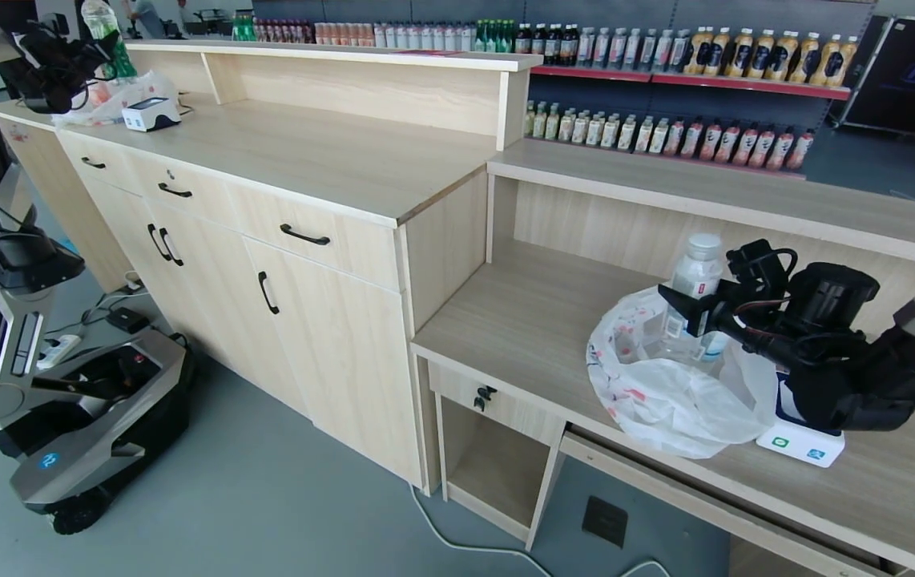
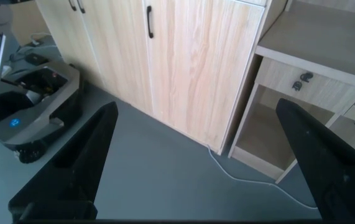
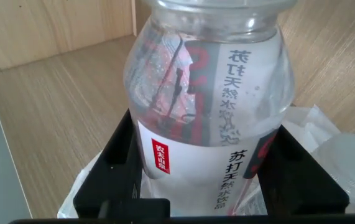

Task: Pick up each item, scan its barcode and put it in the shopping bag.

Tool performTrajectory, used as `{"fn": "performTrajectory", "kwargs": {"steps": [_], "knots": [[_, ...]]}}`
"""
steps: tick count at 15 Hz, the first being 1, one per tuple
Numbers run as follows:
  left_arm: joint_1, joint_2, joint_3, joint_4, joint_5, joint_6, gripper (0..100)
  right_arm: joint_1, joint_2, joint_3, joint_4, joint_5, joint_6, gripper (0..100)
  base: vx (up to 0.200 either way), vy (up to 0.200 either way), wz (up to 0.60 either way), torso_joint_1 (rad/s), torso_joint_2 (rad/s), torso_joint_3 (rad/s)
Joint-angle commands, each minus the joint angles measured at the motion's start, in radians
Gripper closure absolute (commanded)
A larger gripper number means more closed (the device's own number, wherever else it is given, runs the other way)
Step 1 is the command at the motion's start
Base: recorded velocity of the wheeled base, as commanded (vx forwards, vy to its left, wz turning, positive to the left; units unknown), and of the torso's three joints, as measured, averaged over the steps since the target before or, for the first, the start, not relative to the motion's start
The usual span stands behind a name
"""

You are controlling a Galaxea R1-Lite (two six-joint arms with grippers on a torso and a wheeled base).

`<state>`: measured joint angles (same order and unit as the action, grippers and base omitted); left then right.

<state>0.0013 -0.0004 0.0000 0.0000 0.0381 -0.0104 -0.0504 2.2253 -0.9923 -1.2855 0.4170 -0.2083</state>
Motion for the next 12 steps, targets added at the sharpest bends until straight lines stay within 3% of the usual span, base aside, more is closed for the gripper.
{"fn": "performTrajectory", "kwargs": {"steps": [1,12], "knots": [[0.0,0.0,0.0,0.0,0.0,0.0,0,0.001,0.027,-0.002,-0.02,0.0,0.0,100,0.0,0.0,0.0,0.0,0.0,0.0],[0.0,0.0,0.0,0.0,0.0,0.0,0,0.011,0.232,-0.149,-0.109,0.0,0.023,100,0.0,0.0,0.0,0.0,0.0,0.0]]}}
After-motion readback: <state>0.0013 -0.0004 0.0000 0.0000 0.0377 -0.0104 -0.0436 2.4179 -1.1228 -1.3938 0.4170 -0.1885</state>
